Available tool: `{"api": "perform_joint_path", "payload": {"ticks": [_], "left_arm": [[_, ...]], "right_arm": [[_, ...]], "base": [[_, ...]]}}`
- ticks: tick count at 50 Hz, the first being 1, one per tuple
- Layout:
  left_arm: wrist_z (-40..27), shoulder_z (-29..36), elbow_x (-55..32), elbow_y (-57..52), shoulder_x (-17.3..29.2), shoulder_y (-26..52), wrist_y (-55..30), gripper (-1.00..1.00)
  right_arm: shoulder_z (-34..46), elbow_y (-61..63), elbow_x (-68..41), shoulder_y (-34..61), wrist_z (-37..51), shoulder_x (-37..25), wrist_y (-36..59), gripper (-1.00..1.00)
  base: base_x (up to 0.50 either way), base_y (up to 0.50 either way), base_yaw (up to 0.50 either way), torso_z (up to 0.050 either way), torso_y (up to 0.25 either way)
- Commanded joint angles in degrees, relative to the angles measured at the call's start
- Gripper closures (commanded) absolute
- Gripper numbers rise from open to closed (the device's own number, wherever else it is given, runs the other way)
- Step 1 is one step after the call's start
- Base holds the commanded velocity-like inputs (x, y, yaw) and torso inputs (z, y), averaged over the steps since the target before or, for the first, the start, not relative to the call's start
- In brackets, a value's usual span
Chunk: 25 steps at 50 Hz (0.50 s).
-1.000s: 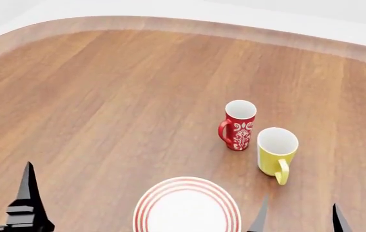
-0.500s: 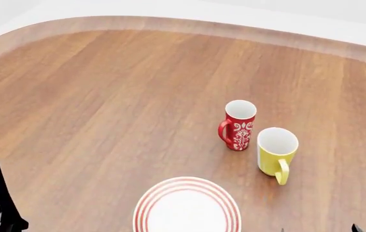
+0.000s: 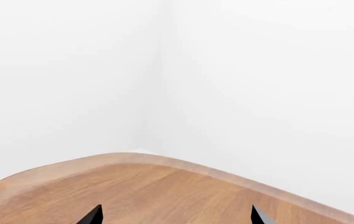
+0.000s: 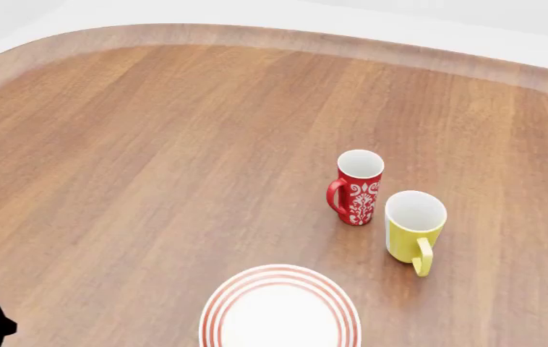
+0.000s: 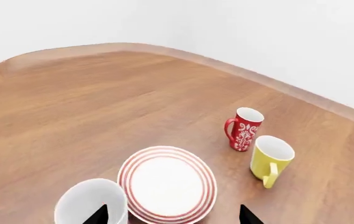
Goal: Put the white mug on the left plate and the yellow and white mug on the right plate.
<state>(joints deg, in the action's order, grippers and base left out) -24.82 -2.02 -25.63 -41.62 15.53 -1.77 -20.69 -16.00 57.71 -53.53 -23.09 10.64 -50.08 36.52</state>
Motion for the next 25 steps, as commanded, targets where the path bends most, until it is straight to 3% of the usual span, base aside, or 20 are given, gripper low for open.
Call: {"api": "perform_joint_path", "payload": {"ticks": [1,6,12,16,19,25], "left_arm": [[-0.56,-0.58,-0.87,-0.33,0.11,-0.32,0.23,-1.00],[-1.00,-0.58,-1.36,-0.79,0.19,-0.14,-0.24,-1.00],[-1.35,-0.61,-1.65,-1.04,0.23,-0.01,-0.27,-1.00],[-1.72,-0.39,-1.47,-1.30,0.21,-0.03,-0.29,-1.00],[-1.80,-0.59,-1.72,-1.39,0.25,-0.09,-0.14,-1.00],[-1.86,-0.74,-1.95,-1.61,0.40,-0.40,0.26,-1.00]], "right_arm": [[4.22,2.22,-3.97,-9.12,4.35,-15.61,-9.14,-1.00],[6.37,2.20,-2.41,-16.46,6.50,-24.41,-17.39,-1.00],[0.87,1.99,-5.67,-20.97,5.54,-28.37,-19.53,-1.00],[10.73,-1.20,-9.00,-9.87,4.82,-32.61,-21.22,-1.00],[23.87,-3.31,-13.07,15.16,0.93,-24.34,-7.88,-1.00],[30.26,-7.79,-13.53,27.83,-2.57,-17.38,0.27,-1.00]], "base": [[0.00,0.00,0.00,0.000,0.000],[0.00,0.00,0.00,0.000,0.000],[0.00,0.00,0.00,0.000,0.000],[0.00,0.00,0.00,0.000,0.000],[0.00,0.00,0.00,0.000,0.000],[0.00,0.00,0.00,0.000,0.000]]}}
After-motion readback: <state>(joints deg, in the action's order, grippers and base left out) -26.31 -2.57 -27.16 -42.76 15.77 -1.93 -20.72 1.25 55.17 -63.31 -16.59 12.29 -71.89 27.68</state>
